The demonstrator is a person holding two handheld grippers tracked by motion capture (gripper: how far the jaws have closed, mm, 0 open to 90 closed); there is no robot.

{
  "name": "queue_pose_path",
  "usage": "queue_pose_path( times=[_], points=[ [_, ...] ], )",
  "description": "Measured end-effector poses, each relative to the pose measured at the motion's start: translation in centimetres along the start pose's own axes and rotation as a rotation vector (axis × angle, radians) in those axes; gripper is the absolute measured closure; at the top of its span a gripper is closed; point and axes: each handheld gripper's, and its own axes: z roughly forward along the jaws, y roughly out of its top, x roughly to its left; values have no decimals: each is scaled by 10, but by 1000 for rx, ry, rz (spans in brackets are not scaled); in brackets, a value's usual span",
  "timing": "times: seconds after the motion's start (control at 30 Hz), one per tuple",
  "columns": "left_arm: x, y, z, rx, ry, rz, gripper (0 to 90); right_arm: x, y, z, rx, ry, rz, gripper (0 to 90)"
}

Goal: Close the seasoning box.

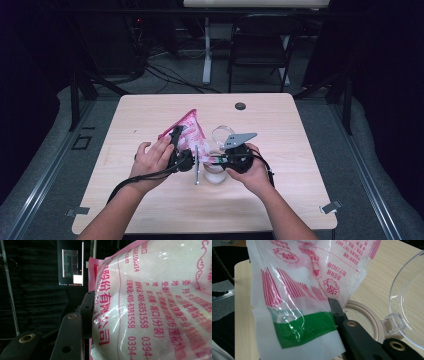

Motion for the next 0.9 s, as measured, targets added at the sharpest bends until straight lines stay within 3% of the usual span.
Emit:
queue_pose_path(
  times=[0.9],
  points=[
    [-1,0,0,-2,-2,4,600,0,-1,0,20,-9,-5,900]
  ],
)
